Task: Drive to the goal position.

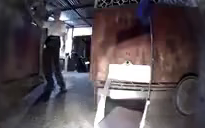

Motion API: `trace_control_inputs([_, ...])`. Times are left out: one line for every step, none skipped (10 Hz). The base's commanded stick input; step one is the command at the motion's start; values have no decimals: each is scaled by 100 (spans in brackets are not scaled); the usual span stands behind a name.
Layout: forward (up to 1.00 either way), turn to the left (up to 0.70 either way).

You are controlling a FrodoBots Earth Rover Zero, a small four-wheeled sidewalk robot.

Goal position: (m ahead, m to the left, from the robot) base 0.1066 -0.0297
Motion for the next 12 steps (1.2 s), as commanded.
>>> trace_control_inputs([12, 3])
trace_control_inputs([12, 3])
trace_control_inputs([12, 3])
trace_control_inputs([12, 3])
trace_control_inputs([12, 3])
trace_control_inputs([12, 3])
trace_control_inputs([12, 3])
trace_control_inputs([12, 3])
trace_control_inputs([12, 3])
trace_control_inputs([12, 3])
trace_control_inputs([-34, 4])
trace_control_inputs([-92, 5])
